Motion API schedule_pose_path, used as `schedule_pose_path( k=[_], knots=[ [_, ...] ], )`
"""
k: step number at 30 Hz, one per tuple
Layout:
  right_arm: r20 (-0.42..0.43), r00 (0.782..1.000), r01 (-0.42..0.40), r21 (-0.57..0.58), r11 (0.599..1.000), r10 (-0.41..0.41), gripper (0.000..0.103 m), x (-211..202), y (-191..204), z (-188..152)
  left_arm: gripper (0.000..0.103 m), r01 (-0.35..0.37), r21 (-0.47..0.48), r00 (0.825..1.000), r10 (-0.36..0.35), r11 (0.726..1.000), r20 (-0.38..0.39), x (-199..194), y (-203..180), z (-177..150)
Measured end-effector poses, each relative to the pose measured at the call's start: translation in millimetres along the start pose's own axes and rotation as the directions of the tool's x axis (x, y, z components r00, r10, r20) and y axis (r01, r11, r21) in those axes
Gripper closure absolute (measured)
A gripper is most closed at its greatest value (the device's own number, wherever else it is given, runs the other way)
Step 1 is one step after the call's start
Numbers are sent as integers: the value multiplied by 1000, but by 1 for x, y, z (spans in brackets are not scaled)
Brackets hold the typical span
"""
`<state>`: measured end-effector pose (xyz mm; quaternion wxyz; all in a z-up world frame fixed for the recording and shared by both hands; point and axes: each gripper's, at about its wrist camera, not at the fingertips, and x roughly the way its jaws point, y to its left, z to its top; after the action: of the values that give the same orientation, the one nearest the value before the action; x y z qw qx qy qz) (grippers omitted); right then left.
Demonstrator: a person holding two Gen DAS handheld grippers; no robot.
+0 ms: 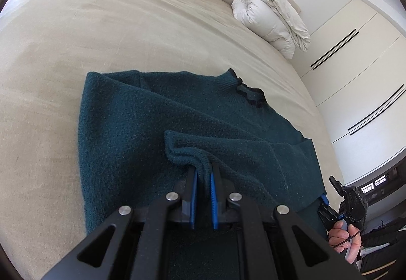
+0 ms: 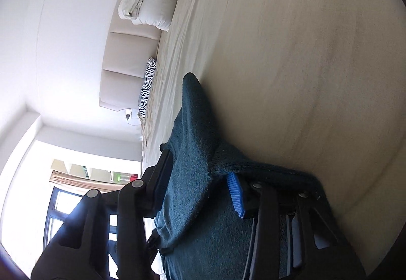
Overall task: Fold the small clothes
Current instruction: 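Lay the sleeve across the sweater body and open the left tool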
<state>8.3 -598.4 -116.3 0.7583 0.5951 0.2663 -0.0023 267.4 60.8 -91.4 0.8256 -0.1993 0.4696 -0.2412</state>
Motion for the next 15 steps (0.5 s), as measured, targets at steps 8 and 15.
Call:
schedule_pose_path(
  k=[8, 15],
  knots=[
    [-104, 994, 11, -58, 998, -17, 54, -6, 26, -23, 93, -1, 22, 1000, 1, 1000, -12, 6, 2, 2],
    [-150, 989, -23, -244, 970, -15, 47, -13, 89, 6, 92, -23, 110, 999, 20, 994, 37, -1, -20, 9]
  ],
)
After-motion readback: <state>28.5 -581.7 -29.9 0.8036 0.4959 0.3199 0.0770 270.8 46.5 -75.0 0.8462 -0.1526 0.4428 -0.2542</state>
